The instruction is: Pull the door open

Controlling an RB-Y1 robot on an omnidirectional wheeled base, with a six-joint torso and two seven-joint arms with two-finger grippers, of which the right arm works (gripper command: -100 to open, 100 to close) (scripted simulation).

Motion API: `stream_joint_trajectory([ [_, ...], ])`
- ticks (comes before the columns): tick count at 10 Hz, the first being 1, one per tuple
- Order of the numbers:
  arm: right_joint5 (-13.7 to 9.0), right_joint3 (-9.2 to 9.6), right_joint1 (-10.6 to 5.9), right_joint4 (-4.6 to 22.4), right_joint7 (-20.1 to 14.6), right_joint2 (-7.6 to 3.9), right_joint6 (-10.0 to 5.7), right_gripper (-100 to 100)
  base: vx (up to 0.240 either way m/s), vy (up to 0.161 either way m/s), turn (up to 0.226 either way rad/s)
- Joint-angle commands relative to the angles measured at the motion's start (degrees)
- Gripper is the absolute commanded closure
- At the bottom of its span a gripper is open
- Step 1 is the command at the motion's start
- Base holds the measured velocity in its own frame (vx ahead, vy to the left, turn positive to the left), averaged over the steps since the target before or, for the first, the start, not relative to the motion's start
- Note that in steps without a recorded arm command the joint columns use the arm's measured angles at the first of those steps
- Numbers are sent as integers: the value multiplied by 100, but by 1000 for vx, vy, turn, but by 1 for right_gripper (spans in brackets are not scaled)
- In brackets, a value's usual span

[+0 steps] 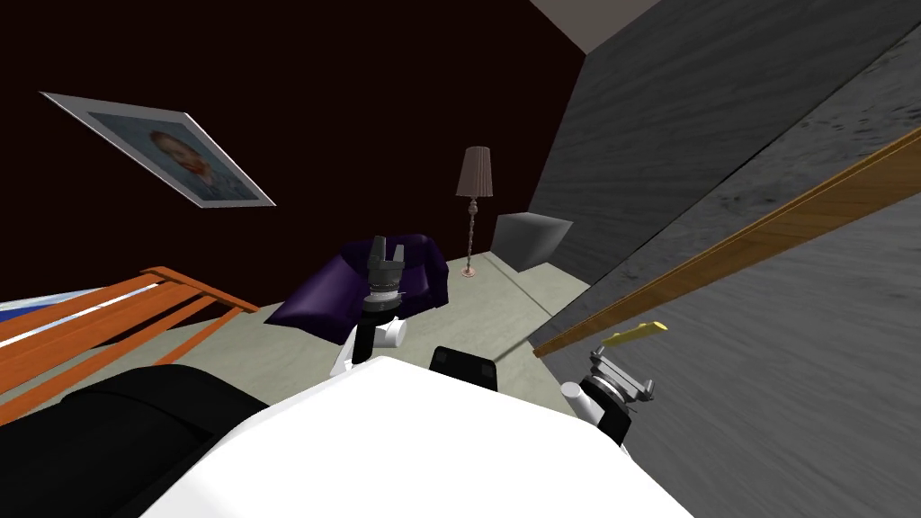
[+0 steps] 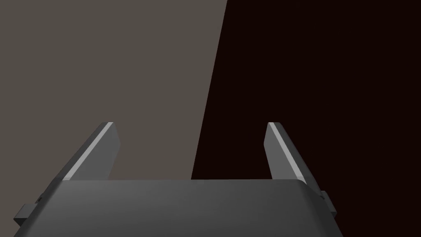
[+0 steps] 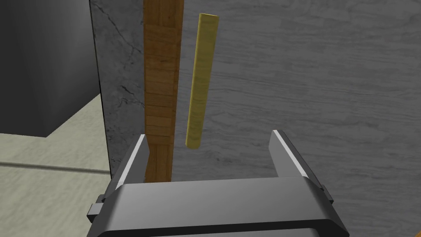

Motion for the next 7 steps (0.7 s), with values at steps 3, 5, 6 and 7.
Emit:
stream_joint_trajectory([
  [3, -215, -102, -143, 472, -347, -65, -85, -100, 25, -66, 125],
  [5, -359, -172, -230, 764, -561, -100, -136, -100, 24, -101, 164],
  [6, -437, -209, -278, 923, -677, -119, -163, -100, 24, -91, 170],
  [7, -494, -237, -312, 1037, -761, -133, -183, -100, 17, -84, 156],
])
